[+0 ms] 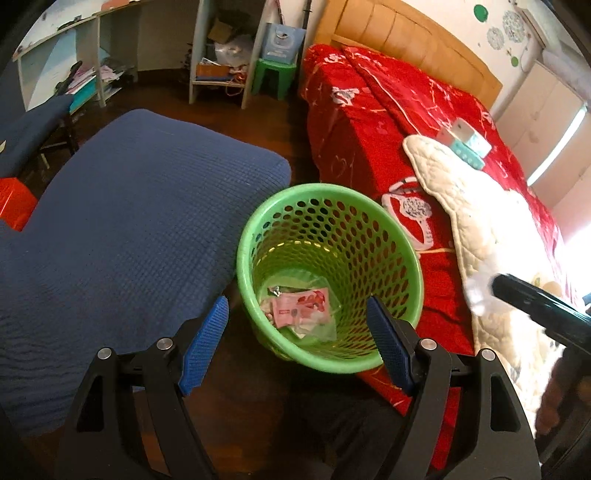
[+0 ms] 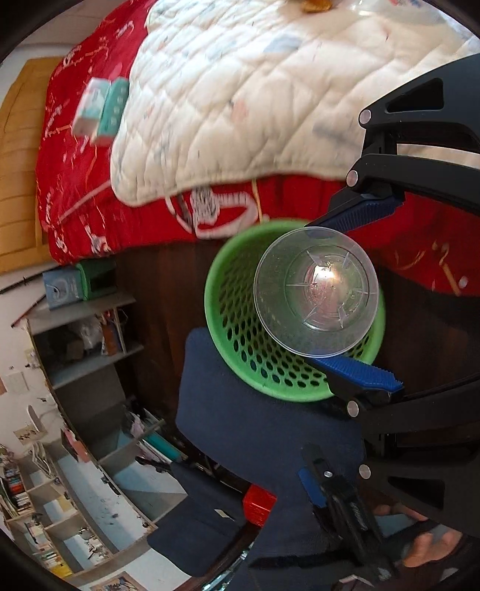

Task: Collect trash
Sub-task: 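Lower the clear cup into the green basket and open the right tool, then move the right tool to the bed and grasp the strawberry yogurt tub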

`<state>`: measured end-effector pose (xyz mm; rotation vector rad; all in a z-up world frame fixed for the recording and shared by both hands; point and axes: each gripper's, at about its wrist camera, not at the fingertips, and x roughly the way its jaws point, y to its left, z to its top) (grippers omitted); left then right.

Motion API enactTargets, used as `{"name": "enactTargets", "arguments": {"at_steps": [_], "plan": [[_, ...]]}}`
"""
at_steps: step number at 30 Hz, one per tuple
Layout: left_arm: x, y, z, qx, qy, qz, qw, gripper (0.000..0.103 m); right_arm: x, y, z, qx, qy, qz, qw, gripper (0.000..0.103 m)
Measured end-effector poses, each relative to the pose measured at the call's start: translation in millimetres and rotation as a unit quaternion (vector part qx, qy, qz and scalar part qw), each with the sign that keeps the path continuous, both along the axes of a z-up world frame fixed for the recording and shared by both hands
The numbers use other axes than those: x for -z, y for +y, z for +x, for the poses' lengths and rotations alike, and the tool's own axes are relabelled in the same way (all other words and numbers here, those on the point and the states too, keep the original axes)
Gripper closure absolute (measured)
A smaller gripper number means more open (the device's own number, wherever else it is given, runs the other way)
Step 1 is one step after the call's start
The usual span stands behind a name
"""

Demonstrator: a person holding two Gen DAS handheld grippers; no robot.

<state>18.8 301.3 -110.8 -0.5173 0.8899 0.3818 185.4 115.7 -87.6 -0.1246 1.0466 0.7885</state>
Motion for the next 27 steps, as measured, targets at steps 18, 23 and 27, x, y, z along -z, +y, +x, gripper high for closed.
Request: {"name": "enactTargets", "arguments": {"at_steps": [18, 23, 27], "plan": [[-1.2, -19.5, 4.5, 0.018, 0.0, 0.0, 0.9998, 0.027, -6.3, 8.4, -9.3, -0.005, 0.001, 0.031, 1.0, 0.026], [-4.7, -38.8, 10.5, 0.038, -0.003, 0.002, 0.9993, 0.027, -13.1, -28.5, -11.4, 0.02, -0.026, 0.012, 0.999, 0.023], [-8.2, -56.3, 18.3, 0.057, -0.002, 0.005, 0.9984, 0.027, -15.7, -69.2, -12.0, 0.054, -0.052, -0.009, 0.997, 0.022]]}}
